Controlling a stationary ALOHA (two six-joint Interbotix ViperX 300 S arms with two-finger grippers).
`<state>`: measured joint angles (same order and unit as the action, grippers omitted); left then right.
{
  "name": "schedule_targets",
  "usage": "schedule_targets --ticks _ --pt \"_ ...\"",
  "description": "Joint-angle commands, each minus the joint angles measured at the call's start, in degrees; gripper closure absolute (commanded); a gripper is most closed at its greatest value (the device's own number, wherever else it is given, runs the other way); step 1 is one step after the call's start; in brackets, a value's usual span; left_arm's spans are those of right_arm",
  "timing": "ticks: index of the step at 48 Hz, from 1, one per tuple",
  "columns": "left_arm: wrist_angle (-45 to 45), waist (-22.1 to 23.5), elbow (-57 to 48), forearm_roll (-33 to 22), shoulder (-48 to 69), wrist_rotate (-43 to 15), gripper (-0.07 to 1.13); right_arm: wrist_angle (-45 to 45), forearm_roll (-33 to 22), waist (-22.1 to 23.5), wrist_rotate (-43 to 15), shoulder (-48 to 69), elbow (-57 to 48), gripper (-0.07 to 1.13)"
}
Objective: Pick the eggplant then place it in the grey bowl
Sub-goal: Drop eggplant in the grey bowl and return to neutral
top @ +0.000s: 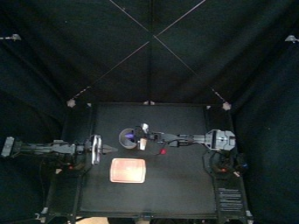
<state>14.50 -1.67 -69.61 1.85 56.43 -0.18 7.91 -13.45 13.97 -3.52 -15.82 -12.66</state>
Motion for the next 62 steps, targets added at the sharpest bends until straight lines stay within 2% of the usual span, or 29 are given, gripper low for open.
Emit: schedule_targets --ticks 1,9,14,22,30,43,62 --pt "0.0 -0.1 0.8 -0.1 -0.2 -0.1 1.1 0.2 0.3 0.4 -0.2 1.6 1.0 0.28" --pt "0.0 -0.2 0.7 -0.1 -0.2 0.0 1.1 0.7 0.3 0.4 -0.2 1.7 0.9 0.11" --pt "0.0 -0.2 0.7 -0.1 -0.1 0.0 1.1 1.1 0.3 0.4 -0.2 2.1 1.0 0.06" --pt "-0.2 -0.2 0.7 -0.1 -0.1 -0.1 1.1 0.9 0.2 0.4 -0.2 7.2 -1.2 0.06" --pt "-0.2 -0.2 0.8 0.0 -0.1 -0.1 1.1 1.3 0.4 -0.3 -0.3 17.8 -9.2 0.06" --pt "-0.3 -0.4 0.6 0.0 0.0 -0.1 1.1 7.6 4.7 -6.2 -0.2 38.6 -27.7 0.06" --pt "-0.3 -0.5 0.5 0.1 0.2 -0.1 1.1 7.6 7.7 -10.7 -0.3 64.2 -45.8 0.06"
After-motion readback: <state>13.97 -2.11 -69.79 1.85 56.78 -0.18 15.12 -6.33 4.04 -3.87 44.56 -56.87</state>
